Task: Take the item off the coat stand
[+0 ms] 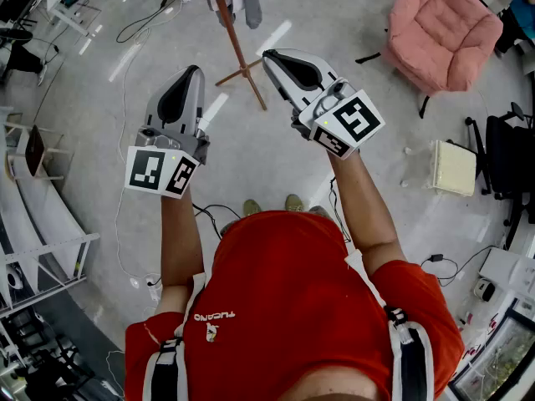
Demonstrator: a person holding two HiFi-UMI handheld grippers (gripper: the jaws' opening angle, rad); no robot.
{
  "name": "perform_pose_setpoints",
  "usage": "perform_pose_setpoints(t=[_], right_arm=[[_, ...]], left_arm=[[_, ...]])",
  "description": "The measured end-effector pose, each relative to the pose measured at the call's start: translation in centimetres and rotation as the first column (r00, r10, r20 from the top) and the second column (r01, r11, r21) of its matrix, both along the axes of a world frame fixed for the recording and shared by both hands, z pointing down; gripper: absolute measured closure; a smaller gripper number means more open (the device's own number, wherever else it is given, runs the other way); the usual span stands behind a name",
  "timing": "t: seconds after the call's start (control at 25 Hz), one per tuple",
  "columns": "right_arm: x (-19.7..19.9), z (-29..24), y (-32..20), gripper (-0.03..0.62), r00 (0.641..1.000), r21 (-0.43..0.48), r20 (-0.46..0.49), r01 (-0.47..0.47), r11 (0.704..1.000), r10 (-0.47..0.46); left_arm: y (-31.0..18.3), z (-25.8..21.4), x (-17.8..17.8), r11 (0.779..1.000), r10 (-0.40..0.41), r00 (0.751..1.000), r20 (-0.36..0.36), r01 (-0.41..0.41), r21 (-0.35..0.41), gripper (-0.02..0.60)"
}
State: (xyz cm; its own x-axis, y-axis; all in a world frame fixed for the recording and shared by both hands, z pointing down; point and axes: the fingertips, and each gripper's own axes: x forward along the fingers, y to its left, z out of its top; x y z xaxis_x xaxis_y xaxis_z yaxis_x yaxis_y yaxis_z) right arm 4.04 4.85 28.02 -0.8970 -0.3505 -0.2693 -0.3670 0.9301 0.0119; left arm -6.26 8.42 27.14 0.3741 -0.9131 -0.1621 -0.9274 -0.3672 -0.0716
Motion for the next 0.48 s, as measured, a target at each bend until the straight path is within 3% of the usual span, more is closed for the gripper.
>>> perform_pose_setpoints(t=[0.48], right_arm=[[3.1, 0.7, -3.0, 0.569, 0.999, 0.003, -0.009, 0.047, 0.999, -0.046]], left_arm=[[-2.5, 1.2, 2.7, 0.998, -0.066, 0.998, -0.007, 0.066, -0.020, 0.572]])
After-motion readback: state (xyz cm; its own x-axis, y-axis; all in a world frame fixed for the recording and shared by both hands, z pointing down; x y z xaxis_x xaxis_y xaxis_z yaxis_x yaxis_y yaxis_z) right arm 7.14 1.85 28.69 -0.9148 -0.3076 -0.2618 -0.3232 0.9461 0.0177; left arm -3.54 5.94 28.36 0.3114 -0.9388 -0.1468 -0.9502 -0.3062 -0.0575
